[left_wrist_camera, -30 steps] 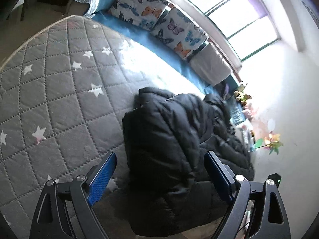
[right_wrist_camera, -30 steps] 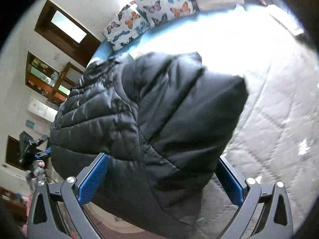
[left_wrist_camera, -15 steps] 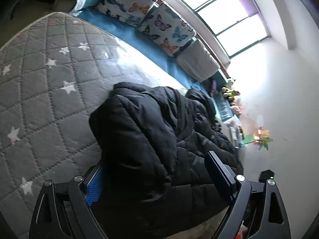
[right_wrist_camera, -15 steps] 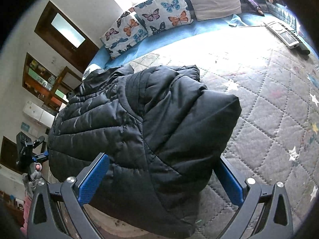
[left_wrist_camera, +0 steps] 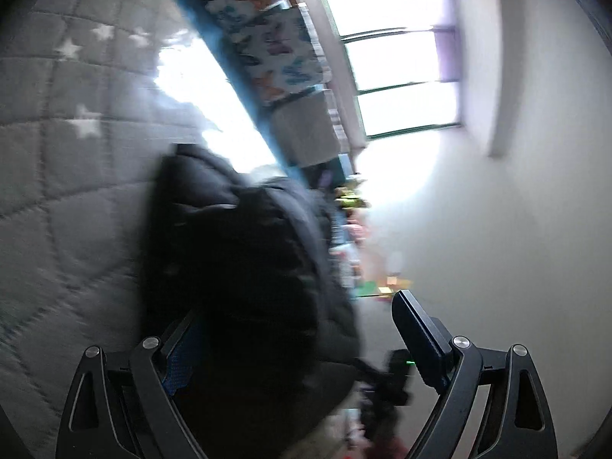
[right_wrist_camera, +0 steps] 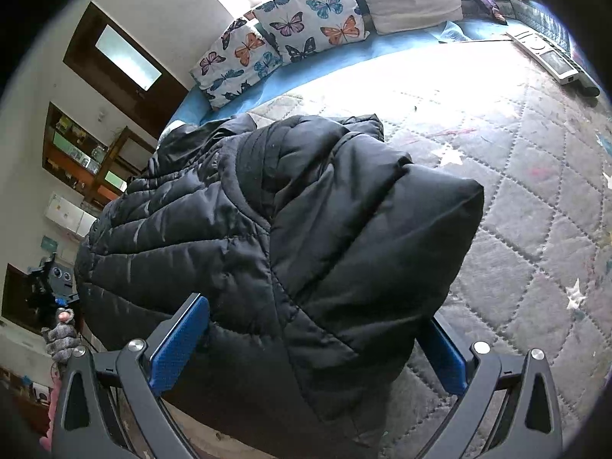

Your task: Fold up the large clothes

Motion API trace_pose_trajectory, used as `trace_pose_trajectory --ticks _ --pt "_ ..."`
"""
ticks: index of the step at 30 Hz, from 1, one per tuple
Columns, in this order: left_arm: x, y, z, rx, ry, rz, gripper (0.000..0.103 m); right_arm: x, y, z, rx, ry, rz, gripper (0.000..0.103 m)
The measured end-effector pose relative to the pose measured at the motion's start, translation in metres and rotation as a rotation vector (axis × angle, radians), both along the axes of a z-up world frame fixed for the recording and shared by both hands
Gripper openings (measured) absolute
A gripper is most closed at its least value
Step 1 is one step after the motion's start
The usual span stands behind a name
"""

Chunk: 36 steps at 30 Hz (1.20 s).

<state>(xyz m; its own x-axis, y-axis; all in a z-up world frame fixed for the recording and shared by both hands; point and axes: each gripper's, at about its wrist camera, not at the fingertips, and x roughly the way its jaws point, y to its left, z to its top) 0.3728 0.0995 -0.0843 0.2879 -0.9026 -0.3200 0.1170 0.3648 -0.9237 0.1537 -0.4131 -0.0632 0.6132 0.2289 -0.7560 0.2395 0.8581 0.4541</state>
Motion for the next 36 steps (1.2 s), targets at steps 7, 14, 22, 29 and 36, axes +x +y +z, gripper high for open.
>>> trace_pose_trajectory --ticks 7,14,22,29,36 --pt "0.004 0.000 0.004 0.202 -0.013 0.024 0.096 0.000 0.000 0.001 -0.005 0.017 0.003 0.103" --pt "0.006 -0.027 0.011 0.269 -0.079 -0.023 0.096 0.002 -0.001 -0.003 0.015 0.017 -0.002 0.103" --pt "0.003 -0.029 -0.006 0.396 -0.060 -0.008 0.100 -0.002 -0.009 -0.012 0.092 0.030 0.026 0.103" --pt "0.008 -0.041 -0.015 0.427 -0.036 -0.026 0.103 0.009 -0.017 -0.028 0.227 0.015 0.030 0.103" --pt "0.014 -0.067 -0.020 0.389 -0.015 -0.084 0.103 0.024 -0.006 -0.025 0.230 0.044 0.054 0.103"
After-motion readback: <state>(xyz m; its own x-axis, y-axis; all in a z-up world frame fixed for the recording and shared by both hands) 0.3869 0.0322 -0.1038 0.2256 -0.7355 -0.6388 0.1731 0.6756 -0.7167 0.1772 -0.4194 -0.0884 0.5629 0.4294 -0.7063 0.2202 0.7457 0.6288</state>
